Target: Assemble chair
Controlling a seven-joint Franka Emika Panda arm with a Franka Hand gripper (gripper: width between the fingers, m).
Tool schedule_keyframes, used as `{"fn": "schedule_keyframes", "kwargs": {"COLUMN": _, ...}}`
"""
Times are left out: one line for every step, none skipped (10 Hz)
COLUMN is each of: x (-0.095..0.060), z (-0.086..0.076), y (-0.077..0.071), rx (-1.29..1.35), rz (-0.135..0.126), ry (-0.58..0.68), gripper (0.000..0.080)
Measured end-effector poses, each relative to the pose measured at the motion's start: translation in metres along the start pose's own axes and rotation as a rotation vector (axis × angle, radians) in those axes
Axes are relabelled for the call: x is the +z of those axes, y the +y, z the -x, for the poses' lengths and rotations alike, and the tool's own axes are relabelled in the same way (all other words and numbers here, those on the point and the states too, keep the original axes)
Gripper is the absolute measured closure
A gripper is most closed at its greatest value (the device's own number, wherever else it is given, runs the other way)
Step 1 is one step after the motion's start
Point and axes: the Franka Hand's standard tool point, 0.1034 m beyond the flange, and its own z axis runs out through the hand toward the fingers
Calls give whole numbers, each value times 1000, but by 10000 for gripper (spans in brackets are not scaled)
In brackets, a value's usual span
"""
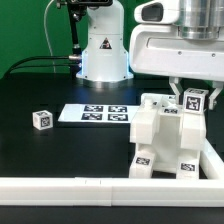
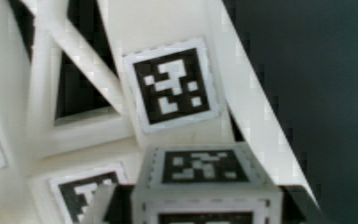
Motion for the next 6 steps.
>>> {"fn": "schedule_keyframes", "kwargs": {"x": 0, "z": 0, "y": 0, "rx": 137, "rz": 0, "ry": 1, "gripper": 536}}
{"fn": "schedule_keyframes", "kwargs": {"x": -1, "z": 0, "y": -1, "rx": 281, "rz": -2, "ry": 5, "gripper": 536}}
{"fn": "schedule_keyframes", "kwargs": {"x": -1, "z": -1, "y": -2, "rx": 389, "rz": -12, "ry": 15, "gripper": 535}}
{"fn": "schedule_keyframes", "kwargs": {"x": -1, "z": -1, "y": -2, "rx": 543, "rz": -31, "ry": 10, "gripper": 535}}
{"fn": "schedule_keyframes", "kwargs": {"x": 1, "z": -1, "y": -3, "rx": 692, "rz": -55, "ry": 6, "gripper": 535}}
{"fn": "schedule_keyframes", "kwargs": {"x": 1, "z": 0, "y": -4, "rx": 778, "rz": -65, "ry": 0, "gripper": 535}}
